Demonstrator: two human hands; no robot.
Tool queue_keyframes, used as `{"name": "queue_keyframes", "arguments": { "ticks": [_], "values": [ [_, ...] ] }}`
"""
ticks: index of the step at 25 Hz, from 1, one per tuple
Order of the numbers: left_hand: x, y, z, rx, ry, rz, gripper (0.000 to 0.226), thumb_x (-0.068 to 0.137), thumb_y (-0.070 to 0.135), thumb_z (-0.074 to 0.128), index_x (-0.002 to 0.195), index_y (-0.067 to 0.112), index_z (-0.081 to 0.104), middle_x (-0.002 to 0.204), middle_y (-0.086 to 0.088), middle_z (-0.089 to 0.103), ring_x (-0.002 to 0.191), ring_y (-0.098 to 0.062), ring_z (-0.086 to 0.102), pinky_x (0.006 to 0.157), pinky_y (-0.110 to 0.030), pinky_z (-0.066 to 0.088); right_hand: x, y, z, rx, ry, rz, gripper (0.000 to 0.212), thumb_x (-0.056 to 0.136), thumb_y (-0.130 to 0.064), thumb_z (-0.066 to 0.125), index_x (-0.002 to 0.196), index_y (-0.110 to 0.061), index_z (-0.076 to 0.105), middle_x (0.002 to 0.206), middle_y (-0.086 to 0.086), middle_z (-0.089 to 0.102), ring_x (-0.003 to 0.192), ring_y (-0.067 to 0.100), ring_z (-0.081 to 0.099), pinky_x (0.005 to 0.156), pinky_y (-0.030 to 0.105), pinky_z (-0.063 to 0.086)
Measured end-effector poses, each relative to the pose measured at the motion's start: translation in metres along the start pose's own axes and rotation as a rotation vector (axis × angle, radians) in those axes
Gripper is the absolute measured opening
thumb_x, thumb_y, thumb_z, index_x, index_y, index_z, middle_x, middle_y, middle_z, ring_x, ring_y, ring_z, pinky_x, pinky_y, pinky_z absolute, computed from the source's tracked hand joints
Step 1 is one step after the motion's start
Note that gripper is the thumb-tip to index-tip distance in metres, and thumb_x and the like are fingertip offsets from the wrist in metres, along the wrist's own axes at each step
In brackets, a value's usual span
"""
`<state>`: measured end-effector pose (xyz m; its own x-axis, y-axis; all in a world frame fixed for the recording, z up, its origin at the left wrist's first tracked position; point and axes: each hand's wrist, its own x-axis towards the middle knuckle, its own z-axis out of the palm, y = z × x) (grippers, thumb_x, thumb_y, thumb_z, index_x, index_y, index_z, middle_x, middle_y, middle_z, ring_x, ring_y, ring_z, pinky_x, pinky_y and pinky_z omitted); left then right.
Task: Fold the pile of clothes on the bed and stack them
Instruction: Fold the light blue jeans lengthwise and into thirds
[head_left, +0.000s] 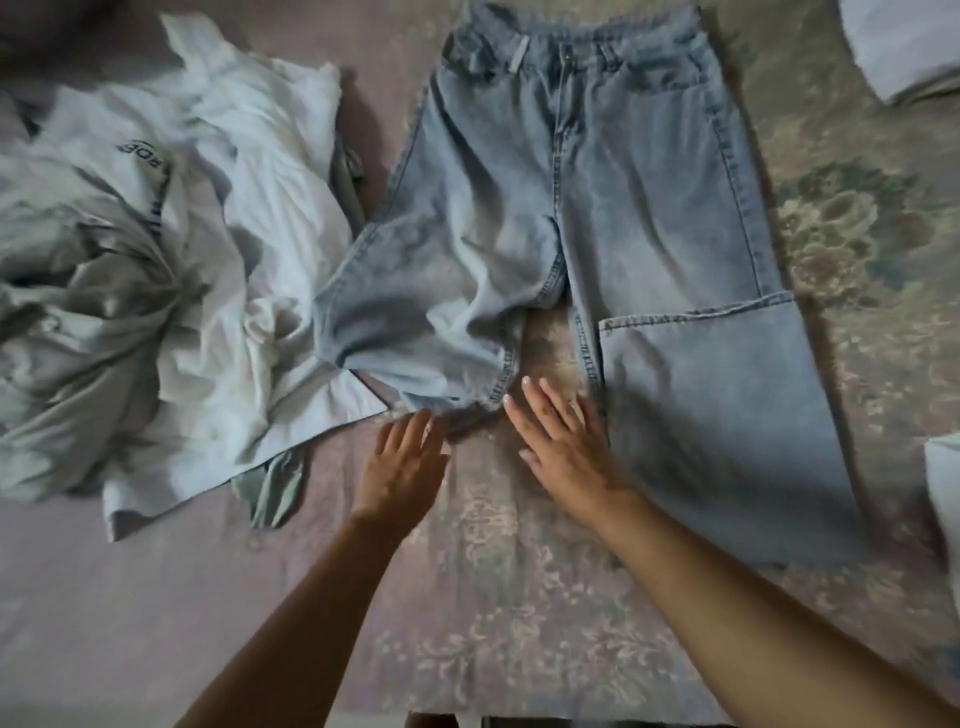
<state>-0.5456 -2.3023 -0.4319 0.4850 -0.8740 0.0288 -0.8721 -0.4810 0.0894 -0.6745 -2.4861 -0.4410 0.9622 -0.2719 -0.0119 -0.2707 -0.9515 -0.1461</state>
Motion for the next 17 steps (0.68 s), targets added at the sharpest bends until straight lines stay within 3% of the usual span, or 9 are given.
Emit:
{"name": "queue_keyframes", "arguments": {
  "ticks": [3,5,7,9,11,13,15,17],
  "values": [
    [0.000,-0.033,0.000,0.011,-0.096,0.001,0.057,0.066,0.031,0.077,0.115,0.006,0.061,0.110,-0.017,0.065,0.097,-0.033,0.059,0.080,-0.038,0.049,0.053,-0.029,0.004,0.005,-0.018,0.015,0.084,0.043,-0.034,0.092,0.119,-0.010,0.065,0.125,0.014,0.062,0.116,0.029,0.058,0.089,0.055,0.048],
    [0.006,-0.037,0.003,-0.001,-0.112,0.008,0.062,0.062,0.028,0.083,0.115,0.004,0.061,0.110,-0.016,0.065,0.099,-0.031,0.058,0.079,-0.039,0.052,0.079,-0.028,0.004,-0.029,0.042,-0.115,0.051,0.049,-0.025,0.090,0.095,-0.013,0.071,0.107,0.009,0.068,0.105,0.027,0.063,0.089,0.048,0.048],
    [0.013,-0.027,0.003,-0.034,0.043,0.061,0.038,0.081,0.022,0.066,0.114,0.002,0.063,0.109,-0.016,0.065,0.097,-0.033,0.061,0.083,-0.041,0.048,0.099,-0.009,-0.001,-0.042,0.203,-0.143,0.021,0.063,-0.015,0.081,0.077,-0.013,0.065,0.083,0.006,0.065,0.084,0.027,0.063,0.078,0.040,0.048],
    [0.015,-0.010,-0.002,-0.086,0.133,0.076,0.032,0.090,0.016,0.051,0.116,0.002,0.063,0.112,-0.016,0.064,0.101,-0.033,0.060,0.088,-0.044,0.046,0.120,0.015,-0.021,0.043,0.318,0.122,0.003,0.076,-0.012,0.064,0.076,-0.009,0.065,0.074,0.011,0.063,0.073,0.033,0.061,0.064,0.038,0.049],
    [0.018,0.001,-0.005,-0.123,0.147,0.077,0.034,0.089,0.014,0.049,0.118,0.003,0.062,0.117,-0.017,0.063,0.106,-0.034,0.059,0.091,-0.045,0.047,0.141,0.039,-0.045,0.115,0.257,0.507,0.015,0.087,-0.012,0.053,0.093,-0.005,0.065,0.093,0.018,0.065,0.089,0.039,0.058,0.072,0.044,0.045],
    [0.029,-0.006,0.000,-0.072,0.097,0.079,0.041,0.085,0.014,0.046,0.122,0.006,0.061,0.126,-0.017,0.060,0.112,-0.034,0.058,0.094,-0.047,0.048,0.158,0.056,-0.053,0.089,0.208,0.640,0.019,0.090,-0.010,0.052,0.108,-0.004,0.058,0.107,0.021,0.062,0.102,0.040,0.053,0.080,0.046,0.040],
    [0.047,-0.021,0.008,0.012,0.048,0.064,0.053,0.076,0.016,0.046,0.128,0.011,0.057,0.134,-0.017,0.054,0.119,-0.036,0.054,0.098,-0.051,0.045,0.157,0.058,-0.051,-0.111,0.331,0.491,0.018,0.082,-0.005,0.061,0.099,-0.004,0.056,0.097,0.020,0.062,0.092,0.037,0.055,0.074,0.044,0.043],
    [0.068,-0.036,0.013,0.071,0.001,0.056,0.070,0.065,0.015,0.060,0.134,0.016,0.050,0.135,-0.015,0.053,0.119,-0.036,0.050,0.100,-0.054,0.041,0.136,0.048,-0.036,-0.259,0.486,0.235,0.017,0.078,-0.008,0.068,0.088,-0.008,0.055,0.089,0.015,0.061,0.084,0.031,0.051,0.070,0.040,0.042]
  ]
}}
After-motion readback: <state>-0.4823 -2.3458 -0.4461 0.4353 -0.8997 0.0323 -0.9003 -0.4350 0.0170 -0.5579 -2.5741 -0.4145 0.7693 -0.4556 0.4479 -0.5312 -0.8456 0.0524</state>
